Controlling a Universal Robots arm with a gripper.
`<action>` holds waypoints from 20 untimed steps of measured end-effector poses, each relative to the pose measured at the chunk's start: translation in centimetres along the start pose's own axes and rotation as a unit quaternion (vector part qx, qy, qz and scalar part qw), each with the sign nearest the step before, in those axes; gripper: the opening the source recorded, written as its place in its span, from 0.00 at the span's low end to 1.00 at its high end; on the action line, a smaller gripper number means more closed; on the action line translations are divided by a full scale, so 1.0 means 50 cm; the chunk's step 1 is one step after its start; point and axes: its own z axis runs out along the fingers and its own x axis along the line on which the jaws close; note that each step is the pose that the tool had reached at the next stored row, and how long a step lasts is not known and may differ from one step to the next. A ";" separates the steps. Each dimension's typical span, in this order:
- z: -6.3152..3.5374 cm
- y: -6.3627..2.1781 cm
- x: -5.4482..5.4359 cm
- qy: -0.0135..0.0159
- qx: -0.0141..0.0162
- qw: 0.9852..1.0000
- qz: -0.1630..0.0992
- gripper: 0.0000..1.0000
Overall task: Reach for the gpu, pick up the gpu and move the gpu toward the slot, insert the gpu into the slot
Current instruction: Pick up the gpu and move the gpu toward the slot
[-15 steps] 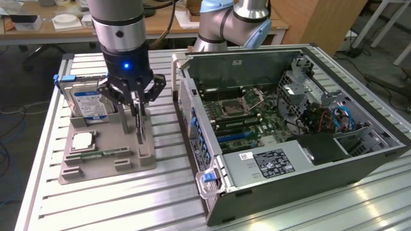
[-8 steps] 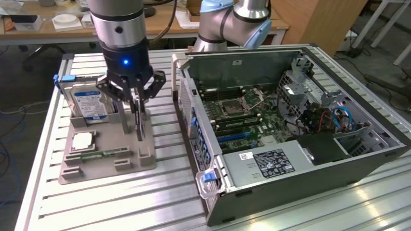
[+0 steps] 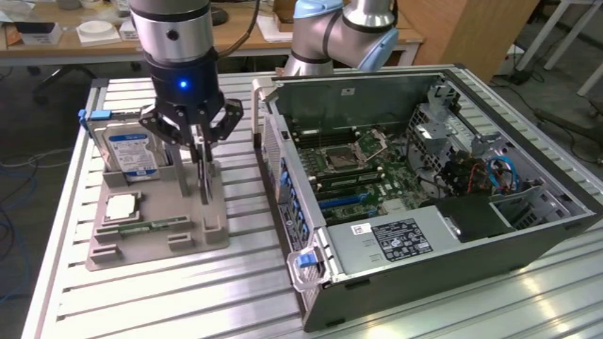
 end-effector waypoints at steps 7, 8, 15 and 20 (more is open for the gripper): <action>-0.035 0.001 -0.001 0.000 0.000 1.000 0.000 0.25; -0.041 0.001 -0.001 0.000 0.000 1.000 0.000 0.25; -0.076 0.002 -0.002 0.000 0.000 1.000 0.000 0.25; -0.099 0.003 -0.002 0.000 0.000 1.000 0.000 0.25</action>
